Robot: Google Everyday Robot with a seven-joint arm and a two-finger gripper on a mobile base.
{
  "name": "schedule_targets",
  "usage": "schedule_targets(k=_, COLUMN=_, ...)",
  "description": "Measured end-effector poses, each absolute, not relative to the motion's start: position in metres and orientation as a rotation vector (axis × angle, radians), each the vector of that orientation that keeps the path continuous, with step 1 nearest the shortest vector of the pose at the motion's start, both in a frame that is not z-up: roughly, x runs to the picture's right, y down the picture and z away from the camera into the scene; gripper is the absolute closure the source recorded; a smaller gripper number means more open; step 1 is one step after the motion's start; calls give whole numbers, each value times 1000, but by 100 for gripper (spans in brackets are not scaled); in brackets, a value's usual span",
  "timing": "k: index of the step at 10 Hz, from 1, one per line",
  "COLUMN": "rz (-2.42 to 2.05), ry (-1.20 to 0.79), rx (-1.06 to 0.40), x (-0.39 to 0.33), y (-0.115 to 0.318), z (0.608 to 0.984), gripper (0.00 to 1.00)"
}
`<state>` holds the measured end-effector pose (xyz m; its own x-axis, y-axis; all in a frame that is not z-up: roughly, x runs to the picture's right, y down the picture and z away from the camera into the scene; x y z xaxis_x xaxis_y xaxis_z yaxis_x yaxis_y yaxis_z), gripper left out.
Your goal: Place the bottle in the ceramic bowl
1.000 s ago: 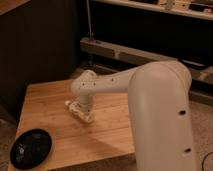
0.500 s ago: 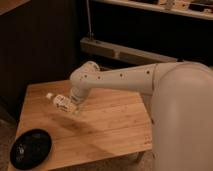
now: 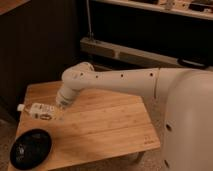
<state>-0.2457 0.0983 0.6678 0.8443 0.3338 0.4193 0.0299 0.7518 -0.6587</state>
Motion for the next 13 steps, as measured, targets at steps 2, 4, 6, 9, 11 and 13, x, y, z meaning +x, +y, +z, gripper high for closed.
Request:
schedule_targets(k=2, rz=27, ry=-601, rx=-712, x=-271, y=117, z=632, gripper=100)
schedule_targets(k=4, rz=-82, ry=-631, rx=-728, x=-289, y=135, z=613, gripper=100)
schedule_targets(k=6, rz=-191, ry=-651, rx=-768, x=-309, y=157, z=603, gripper=100)
schedule_targets(k=9, rz=-270, ry=-634, rx=-827, x=-325, y=183, z=617, gripper=100)
schedule_targets(k=11, rz=-293, ry=-611, rx=-850, x=-333, y=196, z=629, gripper=100)
schedule_targets(k=13, rz=-294, ry=-579, rx=-864, x=-342, y=210, z=643, gripper=100)
